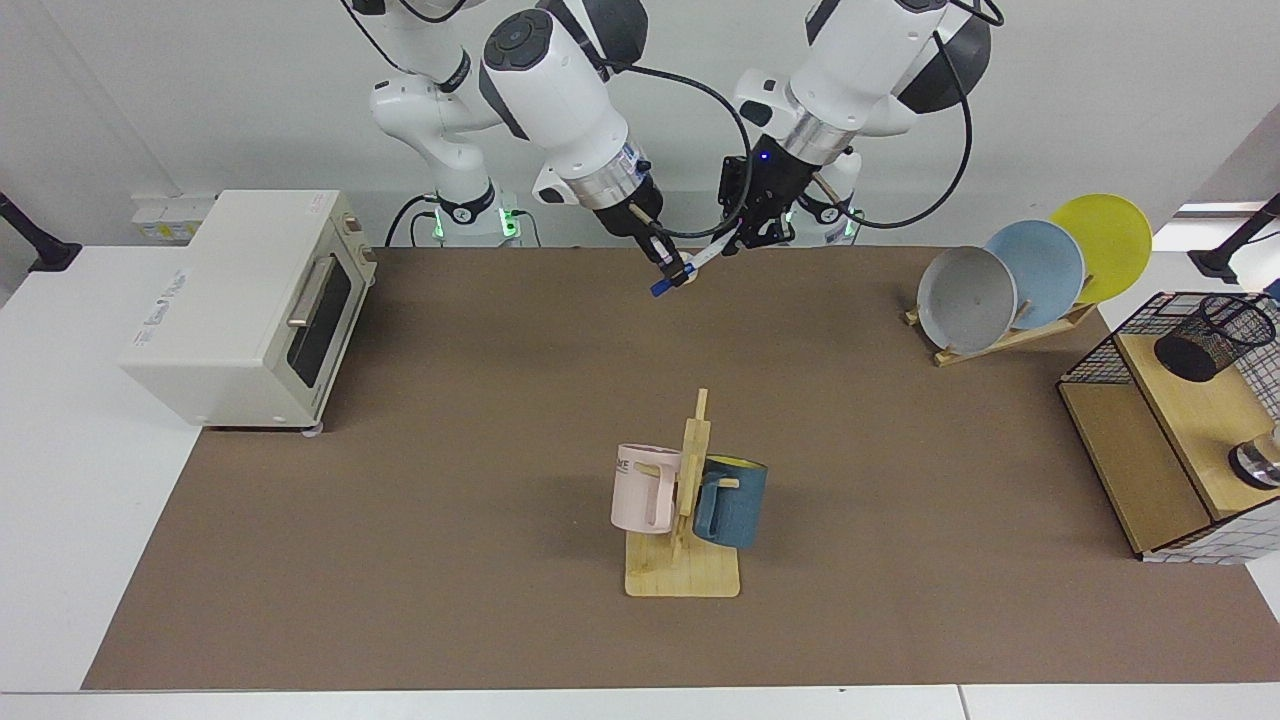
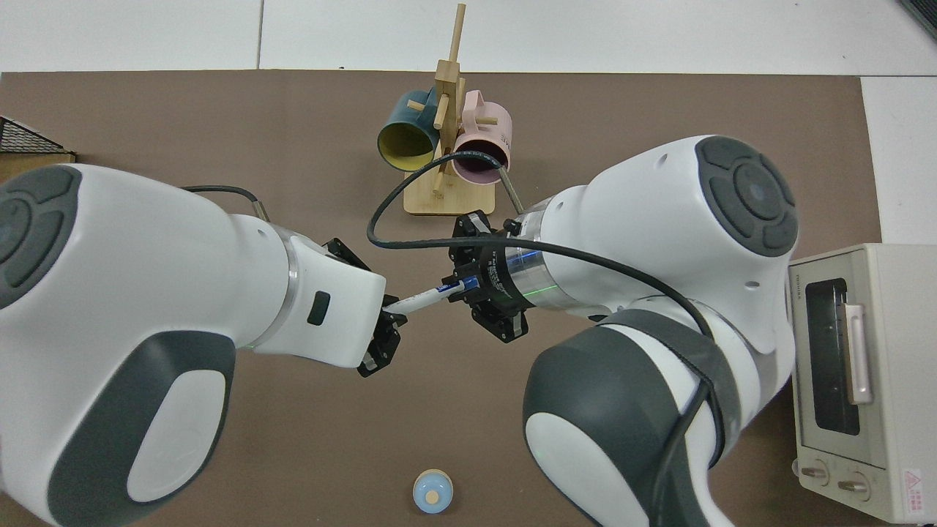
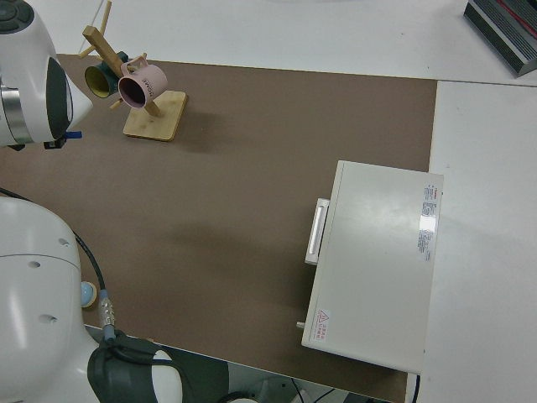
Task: Put markers into pen holder
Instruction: 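Grasp the marker with the left gripper while the right gripper holds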
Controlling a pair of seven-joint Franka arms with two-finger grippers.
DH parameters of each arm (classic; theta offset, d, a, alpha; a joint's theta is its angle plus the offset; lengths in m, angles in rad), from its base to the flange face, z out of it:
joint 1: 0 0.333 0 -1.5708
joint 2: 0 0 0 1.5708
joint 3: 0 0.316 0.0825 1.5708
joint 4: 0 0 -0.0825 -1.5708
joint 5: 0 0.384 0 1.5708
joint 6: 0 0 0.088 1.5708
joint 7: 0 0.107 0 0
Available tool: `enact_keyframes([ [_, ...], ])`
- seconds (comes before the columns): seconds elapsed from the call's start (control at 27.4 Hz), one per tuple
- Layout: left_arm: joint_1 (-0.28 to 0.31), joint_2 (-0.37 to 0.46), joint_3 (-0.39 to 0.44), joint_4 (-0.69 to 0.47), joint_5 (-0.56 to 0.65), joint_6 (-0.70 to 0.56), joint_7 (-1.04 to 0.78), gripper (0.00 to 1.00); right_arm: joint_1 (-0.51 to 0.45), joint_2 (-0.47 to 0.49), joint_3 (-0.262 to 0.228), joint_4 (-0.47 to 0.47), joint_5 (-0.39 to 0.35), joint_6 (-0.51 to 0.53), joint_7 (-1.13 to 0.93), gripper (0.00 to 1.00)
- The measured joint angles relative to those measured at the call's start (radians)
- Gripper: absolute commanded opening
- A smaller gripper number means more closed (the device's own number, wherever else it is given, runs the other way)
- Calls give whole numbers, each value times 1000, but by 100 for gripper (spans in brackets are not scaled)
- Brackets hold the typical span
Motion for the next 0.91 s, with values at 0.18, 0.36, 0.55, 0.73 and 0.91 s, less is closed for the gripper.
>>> enact_keyframes([
  [0.18, 0, 0, -1, 0, 0, 2, -7, 0, 0, 0, -1, 0, 0, 0, 4, 100],
  [0.36, 0, 0, -1, -1, 3, 3, -7, 0, 0, 0, 0, 0, 0, 1, 4, 100],
  [0.55, -2, 0, -8, -5, 8, 1, -6, 0, 0, -1, -1, 2, -1, 6, -49, 100],
  [0.73, -2, 0, -7, -10, 34, 1, -6, 0, -2, -13, -6, 5, -3, 2, -174, 100],
  [0.91, -1, 0, -3, -15, 70, 0, -6, 0, -8, -32, -31, 8, -13, -50, -337, 100],
])
